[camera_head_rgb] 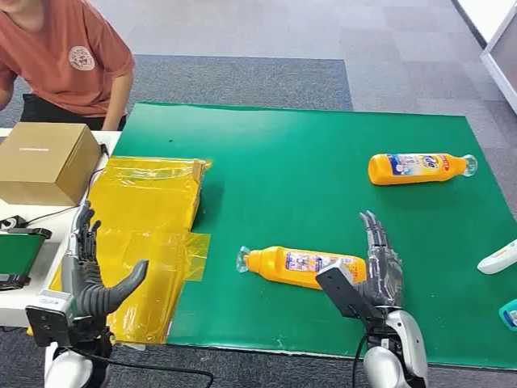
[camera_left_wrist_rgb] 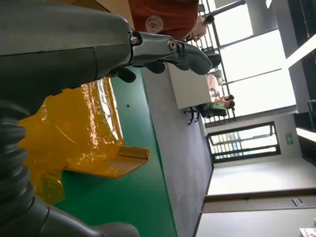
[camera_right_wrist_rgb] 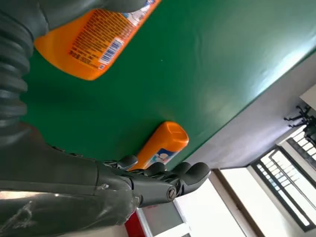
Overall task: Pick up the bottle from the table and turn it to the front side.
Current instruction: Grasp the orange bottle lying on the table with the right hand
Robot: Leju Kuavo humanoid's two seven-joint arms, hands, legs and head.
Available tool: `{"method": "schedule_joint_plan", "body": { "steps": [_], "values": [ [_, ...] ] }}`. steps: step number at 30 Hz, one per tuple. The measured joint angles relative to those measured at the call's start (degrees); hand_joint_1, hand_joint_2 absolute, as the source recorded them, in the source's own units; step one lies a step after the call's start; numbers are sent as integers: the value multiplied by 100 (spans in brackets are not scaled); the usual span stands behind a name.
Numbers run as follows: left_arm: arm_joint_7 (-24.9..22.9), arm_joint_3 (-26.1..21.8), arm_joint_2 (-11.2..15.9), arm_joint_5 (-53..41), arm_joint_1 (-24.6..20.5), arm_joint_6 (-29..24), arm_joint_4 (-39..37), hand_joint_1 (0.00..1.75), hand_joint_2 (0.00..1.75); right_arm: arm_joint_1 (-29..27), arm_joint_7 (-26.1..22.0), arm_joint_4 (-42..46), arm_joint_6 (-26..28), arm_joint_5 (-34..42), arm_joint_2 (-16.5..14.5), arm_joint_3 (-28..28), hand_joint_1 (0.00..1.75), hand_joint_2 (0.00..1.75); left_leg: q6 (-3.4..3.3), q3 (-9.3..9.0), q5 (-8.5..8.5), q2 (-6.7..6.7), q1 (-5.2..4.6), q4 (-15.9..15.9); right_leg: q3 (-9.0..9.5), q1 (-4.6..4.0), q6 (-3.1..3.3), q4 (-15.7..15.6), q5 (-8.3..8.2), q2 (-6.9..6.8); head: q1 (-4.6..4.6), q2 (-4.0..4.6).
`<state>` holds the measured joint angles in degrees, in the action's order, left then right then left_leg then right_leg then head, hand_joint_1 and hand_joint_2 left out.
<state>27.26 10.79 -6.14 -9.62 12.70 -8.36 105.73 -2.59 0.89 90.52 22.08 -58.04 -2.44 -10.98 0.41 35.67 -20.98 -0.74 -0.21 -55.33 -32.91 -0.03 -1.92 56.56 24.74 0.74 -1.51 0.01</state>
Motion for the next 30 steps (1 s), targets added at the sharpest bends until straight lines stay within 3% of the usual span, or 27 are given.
{"method": "schedule_joint_plan", "body": {
  "steps": [15,30],
  "values": [
    [-62,-176,-183,-17,1,312,115,0,175,28,574,-685,-310,-1724,147,-12,0,175,0,0,0,0,0,0,2,0,0,0,-1,0,0,0],
    [-64,-48,-173,4,-178,462,117,0,175,1146,520,-2185,-363,-2058,256,-294,0,175,0,-1,6,0,0,-1,1,0,-2,0,-5,0,0,1]
  ]
}}
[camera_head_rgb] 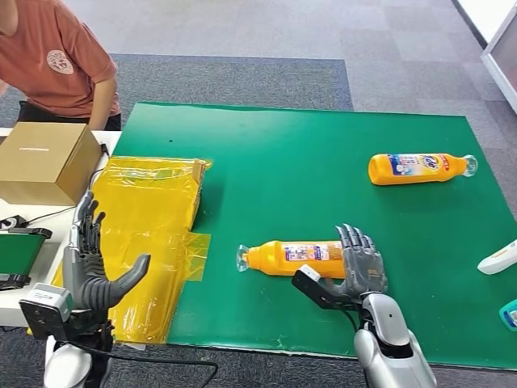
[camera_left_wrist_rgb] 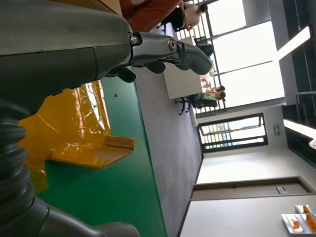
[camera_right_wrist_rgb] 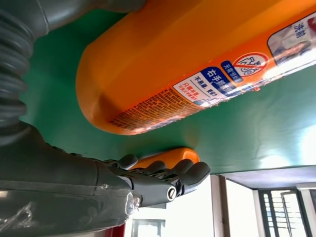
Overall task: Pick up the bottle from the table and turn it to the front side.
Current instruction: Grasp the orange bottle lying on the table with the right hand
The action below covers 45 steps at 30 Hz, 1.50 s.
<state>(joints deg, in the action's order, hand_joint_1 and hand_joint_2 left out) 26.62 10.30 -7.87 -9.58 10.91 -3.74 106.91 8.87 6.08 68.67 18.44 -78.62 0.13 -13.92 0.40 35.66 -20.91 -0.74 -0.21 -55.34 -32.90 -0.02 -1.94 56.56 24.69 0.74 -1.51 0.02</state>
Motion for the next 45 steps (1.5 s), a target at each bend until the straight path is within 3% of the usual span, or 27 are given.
{"method": "schedule_joint_plan", "body": {
  "steps": [9,23,24,28,35,45],
  "values": [
    [76,124,45,-23,-3,12,106,0,175,342,-40,-323,-361,-124,114,-208,0,175,0,1,-1,0,0,0,0,0,0,0,1,0,1,-1],
    [162,130,97,27,-39,77,155,0,175,921,-228,-760,-821,-507,498,-1051,0,175,0,0,0,0,0,0,0,0,0,0,-1,0,0,-2],
    [163,130,101,31,-45,79,155,0,175,945,-231,-779,-829,-509,510,-1082,4,175,0,0,0,0,0,0,0,0,0,0,-1,0,0,-2],
    [171,134,115,58,-88,107,155,0,175,1121,-311,-904,-992,-473,578,-1277,175,175,0,-1,1,1,0,0,0,0,0,0,-2,0,1,0],
    [175,167,139,74,-109,153,156,0,175,1174,-610,-852,-1009,489,701,-1427,175,175,-3,-1,4,1,0,-1,0,0,0,0,-6,0,0,-1],
    [284,166,240,58,2,207,286,0,175,506,-1708,611,-2166,4509,735,-606,175,175,-2,3,-2,0,0,-1,-2,0,-1,0,0,0,0,-2]
  ]
}}
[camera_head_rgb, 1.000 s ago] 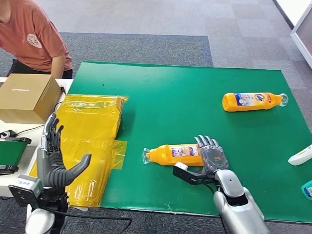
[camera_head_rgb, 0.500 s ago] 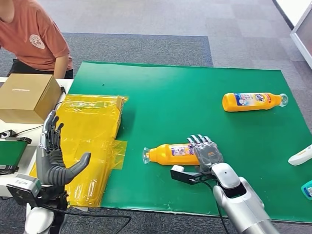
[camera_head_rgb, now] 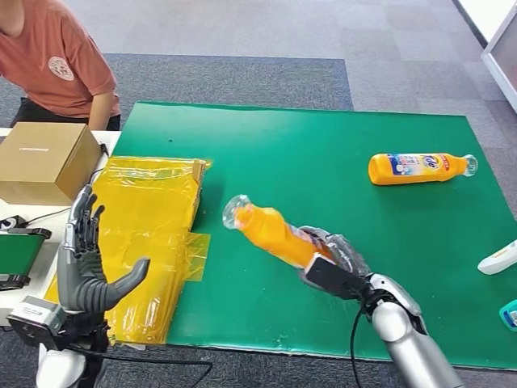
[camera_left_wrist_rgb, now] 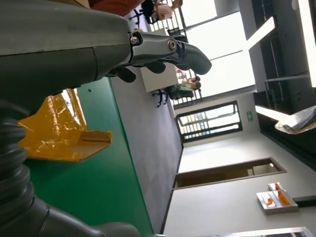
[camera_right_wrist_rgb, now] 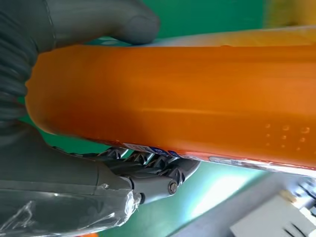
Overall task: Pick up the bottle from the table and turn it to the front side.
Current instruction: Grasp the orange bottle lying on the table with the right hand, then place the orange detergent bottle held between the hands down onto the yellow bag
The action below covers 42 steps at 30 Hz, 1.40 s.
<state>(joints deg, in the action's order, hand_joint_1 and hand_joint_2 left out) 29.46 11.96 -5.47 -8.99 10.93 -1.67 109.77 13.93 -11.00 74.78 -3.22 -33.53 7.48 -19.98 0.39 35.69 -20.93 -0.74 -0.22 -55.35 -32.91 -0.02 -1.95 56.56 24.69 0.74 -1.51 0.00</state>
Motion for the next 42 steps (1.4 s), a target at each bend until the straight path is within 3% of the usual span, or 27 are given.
{"method": "schedule_joint_plan", "body": {
  "steps": [5,8,15,24,31,42],
  "values": [
    [-9,11,17,219,13,114,7,0,175,-277,-483,716,-341,1948,-210,429,175,175,0,-1,0,0,0,0,0,0,0,0,0,0,1,1],
    [-75,17,23,557,-15,303,-35,0,175,-455,-683,1067,-316,2468,-413,490,175,175,1,-1,1,1,1,0,-1,0,1,0,1,0,-1,1],
    [-584,241,50,1291,-129,1202,-209,0,175,-672,-904,1555,870,1070,-781,163,175,175,1,-1,1,1,1,0,-2,-1,1,0,2,1,-1,0],
    [-844,1257,220,1836,-558,2262,-427,0,175,-600,-924,1401,1265,364,-937,-514,175,175,1,0,1,1,0,0,0,0,1,0,0,0,0,0],
    [-970,1779,410,1512,-936,2077,-612,0,175,-417,-843,1158,1409,63,-1004,-709,175,175,3,-1,4,1,0,0,0,0,2,0,-2,0,0,1],
    [-1096,1811,669,27,-1232,1280,-703,0,175,-553,-592,990,1426,-1006,-997,-1187,175,175,2,0,1,1,1,0,-3,0,3,0,3,1,-1,1]
  ]
}}
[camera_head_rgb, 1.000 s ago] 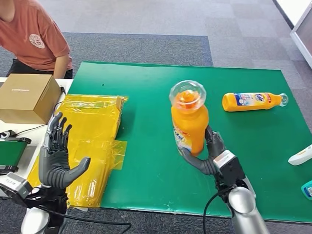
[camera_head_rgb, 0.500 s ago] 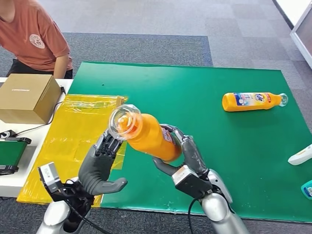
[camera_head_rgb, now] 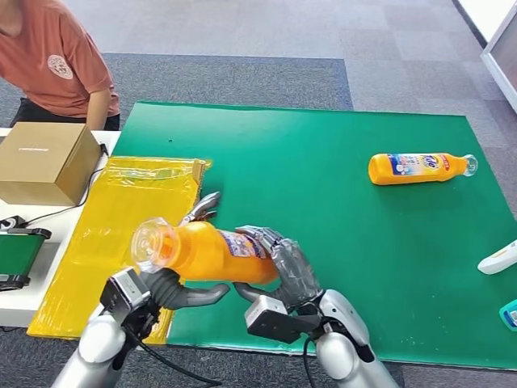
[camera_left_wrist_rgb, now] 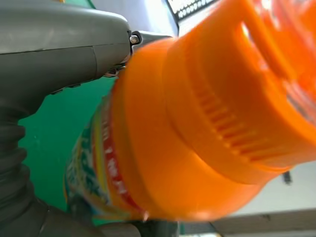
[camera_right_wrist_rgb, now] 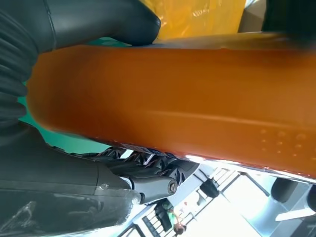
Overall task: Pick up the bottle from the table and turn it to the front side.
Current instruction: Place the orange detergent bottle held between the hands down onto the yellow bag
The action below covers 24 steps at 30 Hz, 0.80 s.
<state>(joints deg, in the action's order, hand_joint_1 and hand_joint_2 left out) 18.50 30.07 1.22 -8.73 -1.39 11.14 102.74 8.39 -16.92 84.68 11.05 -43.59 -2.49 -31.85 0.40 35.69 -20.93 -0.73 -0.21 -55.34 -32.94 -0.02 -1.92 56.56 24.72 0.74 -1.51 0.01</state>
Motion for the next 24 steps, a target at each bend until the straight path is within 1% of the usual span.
{"method": "schedule_joint_plan", "body": {
  "steps": [3,5,6,9,10,20,22,24],
  "values": [
    [48,10,14,-671,-20,-362,-2,0,175,-49,93,-3,-70,-132,9,-102,175,175,0,0,0,0,0,0,0,0,0,0,0,0,1,1],
    [57,22,13,-796,-23,-416,-5,0,175,-54,144,-18,-85,-201,12,-156,175,175,0,0,0,1,0,0,-1,0,0,0,0,1,1,1],
    [59,27,9,-806,-24,-417,-7,18,175,-52,161,-32,-88,-223,12,-181,175,175,0,0,0,1,0,0,-1,0,0,0,0,1,1,1],
    [70,51,2,-733,-25,-358,-16,149,175,-28,180,-84,-95,-248,13,-241,175,175,0,0,1,1,0,0,-1,0,0,0,-1,0,1,-1],
    [74,64,2,-664,-28,-309,-24,175,175,-8,182,-104,-97,-249,13,-264,175,175,1,0,1,1,0,0,-1,0,0,0,-1,0,1,0],
    [59,103,0,270,-30,165,-148,175,175,114,184,-196,-93,-194,13,-353,175,175,0,0,1,1,0,0,0,0,0,0,-1,0,1,0],
    [57,95,0,389,-28,195,-172,175,175,114,189,-204,-71,-171,13,-349,167,175,0,0,1,1,0,0,0,0,0,0,-1,0,1,0],
    [58,82,0,488,-24,209,-187,175,175,112,200,-212,-43,-127,13,-340,82,175,0,0,1,1,0,0,0,0,0,0,-1,0,1,0]
  ]
}}
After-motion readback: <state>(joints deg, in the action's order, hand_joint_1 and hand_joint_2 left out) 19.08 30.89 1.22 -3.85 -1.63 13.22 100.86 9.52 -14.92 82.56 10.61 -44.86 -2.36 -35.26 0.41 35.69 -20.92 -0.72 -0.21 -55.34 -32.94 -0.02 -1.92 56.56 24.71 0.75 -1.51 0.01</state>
